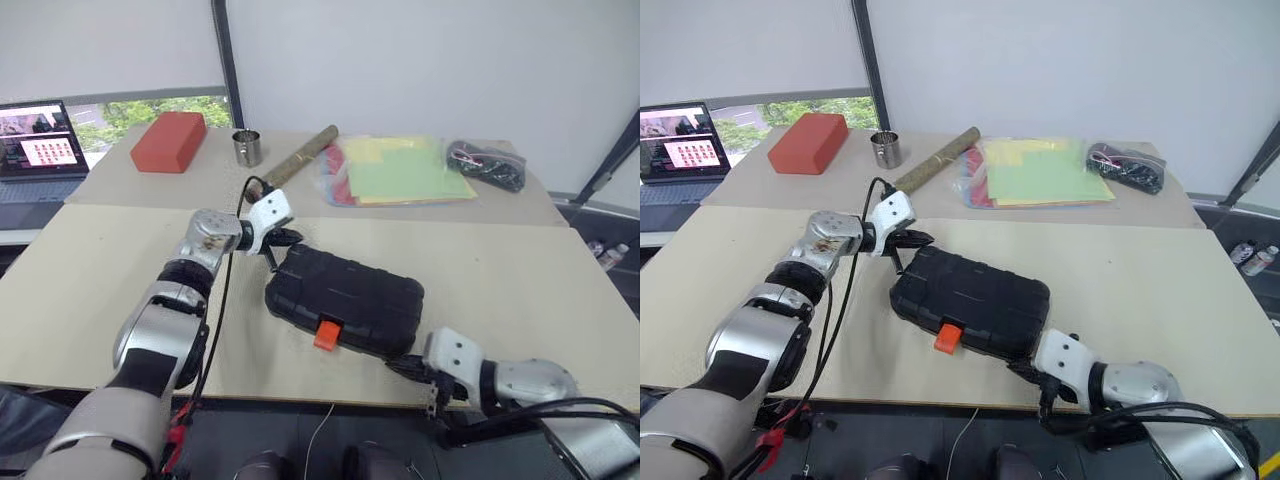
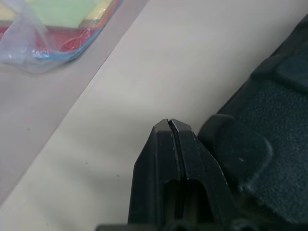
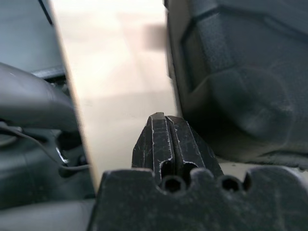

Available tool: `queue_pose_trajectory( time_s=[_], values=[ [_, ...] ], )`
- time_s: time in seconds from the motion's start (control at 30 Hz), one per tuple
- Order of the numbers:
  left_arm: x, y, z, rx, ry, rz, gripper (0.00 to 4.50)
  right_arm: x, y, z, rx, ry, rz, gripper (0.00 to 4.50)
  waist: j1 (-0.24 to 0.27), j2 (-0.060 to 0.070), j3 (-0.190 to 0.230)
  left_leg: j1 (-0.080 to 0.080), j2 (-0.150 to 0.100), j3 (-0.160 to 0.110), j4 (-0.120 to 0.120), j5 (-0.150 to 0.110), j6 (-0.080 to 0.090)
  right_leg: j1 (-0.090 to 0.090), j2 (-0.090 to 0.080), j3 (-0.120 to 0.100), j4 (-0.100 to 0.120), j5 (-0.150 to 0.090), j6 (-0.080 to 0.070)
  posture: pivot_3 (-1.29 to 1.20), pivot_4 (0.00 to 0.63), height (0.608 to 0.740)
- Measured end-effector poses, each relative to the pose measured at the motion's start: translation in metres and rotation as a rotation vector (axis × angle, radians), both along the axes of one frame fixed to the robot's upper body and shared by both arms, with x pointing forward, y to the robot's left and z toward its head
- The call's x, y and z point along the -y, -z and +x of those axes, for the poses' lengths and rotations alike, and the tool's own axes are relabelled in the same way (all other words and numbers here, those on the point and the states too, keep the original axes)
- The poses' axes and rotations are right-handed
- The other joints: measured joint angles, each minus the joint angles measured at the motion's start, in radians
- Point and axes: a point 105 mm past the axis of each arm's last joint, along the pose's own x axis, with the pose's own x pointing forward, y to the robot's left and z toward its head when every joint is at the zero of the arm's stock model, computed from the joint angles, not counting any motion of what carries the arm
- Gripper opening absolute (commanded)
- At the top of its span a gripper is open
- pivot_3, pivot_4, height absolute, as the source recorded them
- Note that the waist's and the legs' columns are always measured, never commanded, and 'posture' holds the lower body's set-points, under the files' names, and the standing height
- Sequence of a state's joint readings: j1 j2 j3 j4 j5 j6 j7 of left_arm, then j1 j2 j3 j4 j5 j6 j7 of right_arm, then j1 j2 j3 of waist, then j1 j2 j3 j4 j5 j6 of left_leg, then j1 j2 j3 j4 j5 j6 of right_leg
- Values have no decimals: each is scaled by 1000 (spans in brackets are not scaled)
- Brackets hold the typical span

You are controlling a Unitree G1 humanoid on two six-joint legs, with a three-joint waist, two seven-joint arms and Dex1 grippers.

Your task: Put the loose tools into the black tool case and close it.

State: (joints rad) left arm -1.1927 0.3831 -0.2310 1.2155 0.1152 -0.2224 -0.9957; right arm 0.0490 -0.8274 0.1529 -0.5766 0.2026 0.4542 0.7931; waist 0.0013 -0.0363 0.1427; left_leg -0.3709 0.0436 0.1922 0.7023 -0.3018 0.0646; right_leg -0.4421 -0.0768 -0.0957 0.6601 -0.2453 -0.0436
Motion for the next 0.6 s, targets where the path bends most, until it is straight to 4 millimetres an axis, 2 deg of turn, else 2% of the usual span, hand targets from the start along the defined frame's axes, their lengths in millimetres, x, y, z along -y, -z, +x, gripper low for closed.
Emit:
queue_pose_trajectory(
  time_s=[0.1, 0.23, 0.33, 0.5, 0.6],
  values=[
    [3, 3, -5, 0, 72, 84, 19, 4, 4, 8, 2, 47, -11, 0, 1, 0, 0, 0, 0, -1, 3, 0, 0, 1, -1, 0, 2, 0, 1, 0, 150, 736],
    [-5, 12, -26, -136, 237, 171, 19, 29, 8, 26, 41, 196, -65, 0, -1, 0, 0, 1, 0, 0, 4, -1, 2, 2, -2, 0, 3, -3, 5, 0, 150, 736],
    [-23, 49, -54, -327, 367, 295, 19, 55, 2, 36, 88, 317, -85, 0, -2, 3, -1, 1, 0, 0, 4, -1, 2, 1, -1, 0, 4, -1, 2, 0, 150, 736],
    [-21, 49, -64, -451, 384, 178, 19, 65, -4, 32, 90, 385, -17, 0, 3, 2, -1, -6, 2, -4, 9, -1, 2, -1, -1, 0, 4, -1, 1, 0, 150, 736],
    [-28, 35, -60, -503, 317, 27, 19, 65, -14, 20, 60, 388, 61, 0, 1, 2, 0, -13, 2, -7, 12, -1, 2, -5, 0, -1, 5, -1, 1, 0, 150, 736]
  ],
)
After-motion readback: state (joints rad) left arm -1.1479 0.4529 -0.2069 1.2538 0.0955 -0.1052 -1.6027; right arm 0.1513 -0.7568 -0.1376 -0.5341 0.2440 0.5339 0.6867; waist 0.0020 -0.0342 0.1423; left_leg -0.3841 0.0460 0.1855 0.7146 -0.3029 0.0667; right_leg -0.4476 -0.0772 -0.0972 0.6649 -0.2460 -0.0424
